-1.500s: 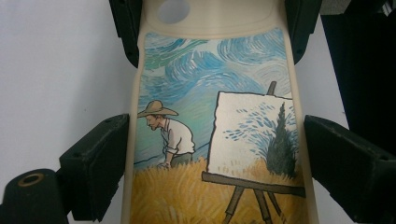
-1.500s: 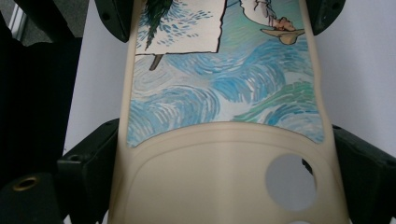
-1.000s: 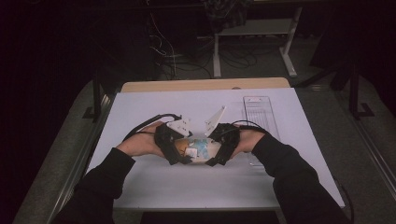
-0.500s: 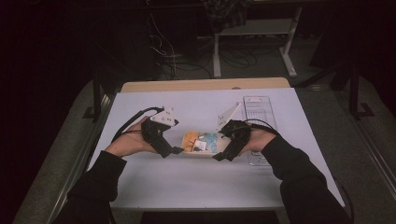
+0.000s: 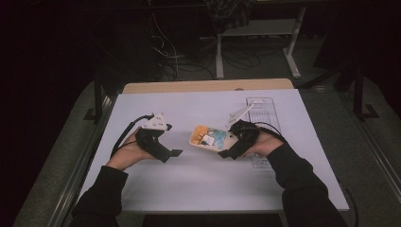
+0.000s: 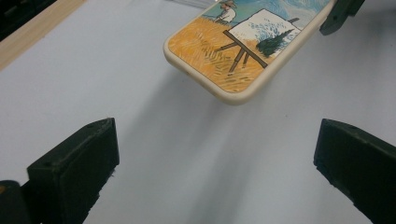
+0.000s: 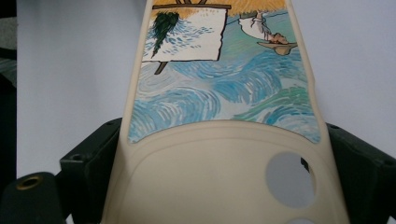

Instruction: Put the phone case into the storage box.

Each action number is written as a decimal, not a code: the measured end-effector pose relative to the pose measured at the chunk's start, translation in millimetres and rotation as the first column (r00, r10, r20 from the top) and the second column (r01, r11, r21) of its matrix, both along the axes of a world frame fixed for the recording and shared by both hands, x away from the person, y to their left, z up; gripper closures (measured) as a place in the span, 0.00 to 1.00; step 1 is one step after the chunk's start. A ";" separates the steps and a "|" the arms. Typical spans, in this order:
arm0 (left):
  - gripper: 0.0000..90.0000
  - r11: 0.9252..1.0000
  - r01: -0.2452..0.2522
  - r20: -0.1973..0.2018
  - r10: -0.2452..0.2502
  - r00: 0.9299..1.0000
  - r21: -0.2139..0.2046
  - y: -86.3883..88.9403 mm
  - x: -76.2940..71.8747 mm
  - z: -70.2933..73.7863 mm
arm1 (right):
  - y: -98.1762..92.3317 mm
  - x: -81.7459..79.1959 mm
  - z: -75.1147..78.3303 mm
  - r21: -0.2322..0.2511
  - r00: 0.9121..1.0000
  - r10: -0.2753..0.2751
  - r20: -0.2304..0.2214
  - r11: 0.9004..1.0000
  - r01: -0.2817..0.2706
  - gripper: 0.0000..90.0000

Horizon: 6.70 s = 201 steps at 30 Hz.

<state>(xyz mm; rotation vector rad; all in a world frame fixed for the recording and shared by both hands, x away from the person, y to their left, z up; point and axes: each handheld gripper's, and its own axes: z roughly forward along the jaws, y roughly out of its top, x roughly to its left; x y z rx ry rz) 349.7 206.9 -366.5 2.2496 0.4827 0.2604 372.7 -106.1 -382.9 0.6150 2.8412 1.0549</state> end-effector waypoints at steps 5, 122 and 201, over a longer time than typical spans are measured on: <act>0.00 0.998 -0.056 -0.016 0.055 0.998 -0.022 1.3 -3.5 -8.3 | 2.4 -1.4 -4.3 -0.008 0.998 -0.062 -0.014 0.998 0.062 0.10; 0.00 0.927 -0.107 0.655 -0.169 0.737 0.359 -47.6 -49.3 -48.6 | 7.2 -10.3 -7.3 0.028 0.992 -0.114 -0.053 0.993 0.116 0.10; 0.63 0.858 -0.201 0.835 -0.363 0.413 0.472 -76.1 -73.0 -65.7 | 43.2 -12.9 -4.1 0.075 0.997 -0.060 -0.053 0.995 0.064 0.10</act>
